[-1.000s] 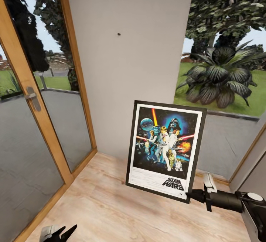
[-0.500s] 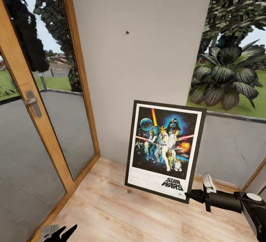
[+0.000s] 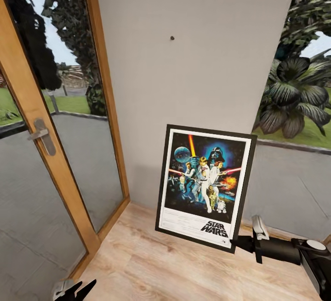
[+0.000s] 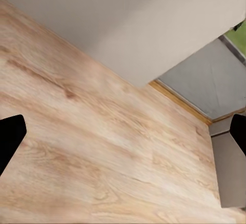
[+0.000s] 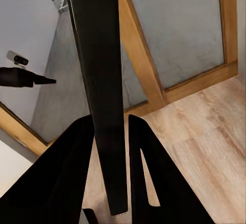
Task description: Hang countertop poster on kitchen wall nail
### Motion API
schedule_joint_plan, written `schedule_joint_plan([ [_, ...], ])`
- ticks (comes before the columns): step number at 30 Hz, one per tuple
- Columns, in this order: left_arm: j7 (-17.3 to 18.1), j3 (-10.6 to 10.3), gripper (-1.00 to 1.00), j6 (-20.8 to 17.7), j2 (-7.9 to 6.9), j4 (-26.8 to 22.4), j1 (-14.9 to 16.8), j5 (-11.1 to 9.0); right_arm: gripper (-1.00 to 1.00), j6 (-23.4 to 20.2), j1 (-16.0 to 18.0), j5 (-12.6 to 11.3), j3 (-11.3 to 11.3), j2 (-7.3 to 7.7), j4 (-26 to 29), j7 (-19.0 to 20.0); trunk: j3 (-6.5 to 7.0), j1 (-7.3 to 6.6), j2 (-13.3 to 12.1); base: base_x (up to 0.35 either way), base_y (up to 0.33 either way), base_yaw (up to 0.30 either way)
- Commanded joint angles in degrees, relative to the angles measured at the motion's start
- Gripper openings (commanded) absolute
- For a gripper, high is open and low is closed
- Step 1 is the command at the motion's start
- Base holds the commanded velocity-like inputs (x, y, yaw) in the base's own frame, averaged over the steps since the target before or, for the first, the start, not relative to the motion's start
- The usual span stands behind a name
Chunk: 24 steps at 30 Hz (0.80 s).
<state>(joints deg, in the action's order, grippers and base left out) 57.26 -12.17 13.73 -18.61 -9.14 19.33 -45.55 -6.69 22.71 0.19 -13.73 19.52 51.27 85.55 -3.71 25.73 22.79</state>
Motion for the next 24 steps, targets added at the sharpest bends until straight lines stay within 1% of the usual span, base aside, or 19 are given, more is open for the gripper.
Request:
schedule_joint_plan([
  [1,0.1,-0.5,1.00,0.3,-0.01,0.1,0.1,-0.4,-1.00,-0.7,0.1,0.0,-0.1,-0.01,0.0,0.3,-0.13,0.06,0.1,0.142,0.134,0.000],
  [6,0.1,-0.5,1.00,0.4,0.14,0.1,0.1,-0.4,-1.00,-0.8,0.1,-0.1,0.0,-0.01,0.1,0.3,-0.13,0.06,0.1,0.075,0.070,0.000],
  [7,0.1,-0.7,1.00,0.4,0.22,0.1,0.0,-0.3,-1.00,-1.3,0.4,-0.1,0.2,-0.67,3.3,0.2,-0.13,0.06,0.1,0.010,0.009,0.000],
  [8,0.1,-0.8,1.00,0.4,0.22,0.1,0.1,-0.3,-1.00,-1.5,0.4,-0.1,0.2,-0.89,4.3,0.2,-0.13,0.06,0.1,0.008,0.007,0.000],
  [9,0.1,-0.9,1.00,0.4,0.26,0.1,0.0,-0.3,-1.00,-2.4,0.4,0.0,0.2,-1.31,6.5,0.1,-0.13,0.06,0.1,0.005,0.005,0.000],
  [10,0.1,-1.1,1.00,0.4,0.29,0.1,0.0,-0.2,-1.00,-3.7,0.4,0.0,0.2,-1.64,8.8,-0.3,-0.13,0.06,0.1,0.003,0.003,0.000],
  [11,0.0,-1.9,1.00,0.5,0.49,0.1,0.0,0.0,-1.00,-12.2,1.4,-0.2,0.5,-2.48,18.6,-9.1,-0.13,0.06,0.1,0.000,0.000,0.000],
  [15,0.0,-2.1,1.00,0.5,0.62,0.0,0.0,0.8,-1.00,-14.6,4.8,-0.2,0.7,-3.56,20.8,-10.6,-0.13,0.06,0.1,0.000,0.000,0.000],
  [16,0.0,-2.1,1.00,0.5,0.64,0.0,0.0,0.9,-1.00,-16.3,6.2,-0.1,0.8,-3.86,21.2,-10.9,-0.13,0.06,0.1,0.000,0.000,0.000],
  [17,0.0,-2.1,1.00,0.5,0.64,0.0,0.0,0.9,-1.00,-16.3,6.2,-0.1,0.8,-3.86,21.2,-10.9,-0.13,0.06,0.1,0.000,0.000,0.000],
  [18,0.0,-2.1,1.00,0.5,0.66,0.0,0.0,1.1,-1.00,-18.0,7.6,-0.1,0.9,-4.06,21.5,-11.0,-0.13,0.06,0.1,0.000,0.000,0.000],
  [19,0.0,-2.2,1.00,0.5,0.67,-0.1,0.1,1.1,-1.00,-19.4,9.3,-0.1,1.6,-4.18,21.7,-11.2,-0.13,0.06,0.1,0.000,0.000,0.000],
  [21,0.1,-2.2,1.00,0.5,0.67,-0.1,0.1,1.2,-1.00,-20.4,11.3,0.0,3.2,-4.26,21.8,-11.3,-0.13,0.06,0.1,0.000,0.000,0.000],
  [22,0.1,-2.2,1.00,0.5,0.68,-0.1,0.0,1.2,-1.00,-20.8,12.3,0.1,4.2,-4.29,21.8,-11.4,-0.13,0.06,0.1,0.000,0.000,0.000],
  [23,0.1,-2.2,1.00,0.5,0.68,-0.1,0.0,1.2,-1.00,-21.4,14.3,0.3,6.0,-4.33,21.9,-11.6,-0.13,0.06,0.1,0.000,0.000,0.000],
  [24,0.1,-2.1,1.00,0.5,0.68,-0.1,0.0,1.2,-1.00,-21.7,15.3,0.3,6.7,-4.36,21.9,-11.8,-0.13,0.06,0.1,0.000,0.000,0.000],
])
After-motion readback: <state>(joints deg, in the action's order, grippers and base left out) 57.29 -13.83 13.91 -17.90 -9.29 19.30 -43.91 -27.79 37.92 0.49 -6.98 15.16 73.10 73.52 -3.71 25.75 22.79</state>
